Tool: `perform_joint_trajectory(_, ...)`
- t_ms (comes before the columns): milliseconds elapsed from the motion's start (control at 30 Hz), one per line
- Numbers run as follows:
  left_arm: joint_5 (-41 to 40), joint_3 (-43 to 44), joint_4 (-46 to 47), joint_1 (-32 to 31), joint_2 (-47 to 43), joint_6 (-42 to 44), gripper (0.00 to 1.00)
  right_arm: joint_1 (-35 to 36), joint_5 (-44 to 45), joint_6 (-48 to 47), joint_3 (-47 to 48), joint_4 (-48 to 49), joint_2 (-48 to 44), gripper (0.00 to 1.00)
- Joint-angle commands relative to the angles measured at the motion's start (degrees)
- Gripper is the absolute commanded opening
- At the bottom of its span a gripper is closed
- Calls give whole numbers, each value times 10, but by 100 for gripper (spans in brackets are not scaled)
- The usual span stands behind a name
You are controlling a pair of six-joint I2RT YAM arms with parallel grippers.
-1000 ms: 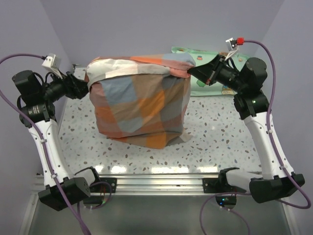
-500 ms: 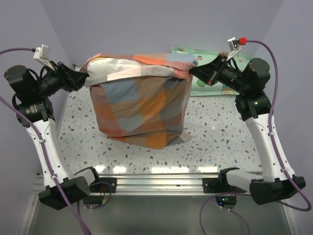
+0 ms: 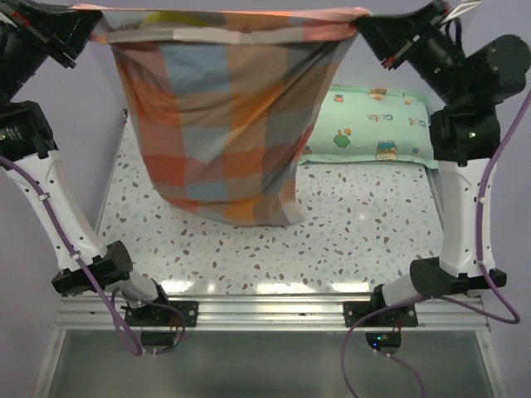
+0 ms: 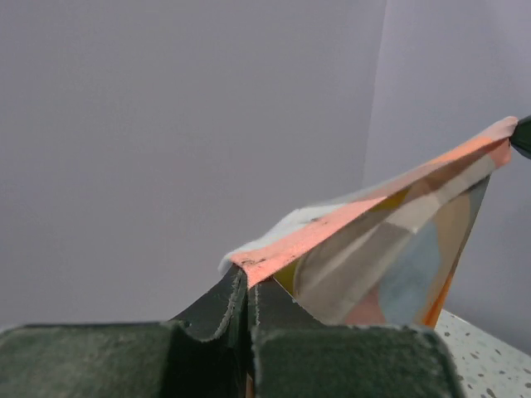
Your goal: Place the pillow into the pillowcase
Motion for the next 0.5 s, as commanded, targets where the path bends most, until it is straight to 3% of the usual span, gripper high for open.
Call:
perform_joint_trajectory(0, -59, 39, 143, 11, -61, -50, 0, -26, 88, -23, 117, 59, -6, 0)
perform_joint_trajectory(33, -54, -63, 148, 10, -84, -48, 0, -26, 88, -22, 96, 53, -17, 0)
perform_joint_trajectory(100, -49, -178, 120, 10, -146, -4, 0, -25, 75, -7, 15, 56, -44, 0)
perform_joint_trajectory(133, -31, -274, 111, 10, -158, 16, 0, -24, 60, 8, -89, 64, -66, 0)
perform_joint_trajectory(233, -16, -352, 48, 6, -169, 83, 0, -18, 23, 18, -199, 40, -68, 0)
perform_joint_trajectory(300, 13, -313, 62, 11, -128, 58, 0, -11, 10, 23, -191, 36, -45, 0)
perform_joint_trajectory(367, 12, -151, 122, 50, -91, 24, 0, -13, 15, 24, -77, 28, -2, 0)
perform_joint_trajectory(400, 7, -98, 175, 74, -57, -63, 0, -20, 25, 24, -19, 22, 17, 0)
perform_joint_trajectory(433, -11, 1, 230, 118, -40, -112, 0, -28, 38, 28, 93, 19, 32, 0)
perform_joint_trajectory(467, -26, 60, 251, 134, -20, -149, 0, -34, 59, 31, 140, 27, 44, 0)
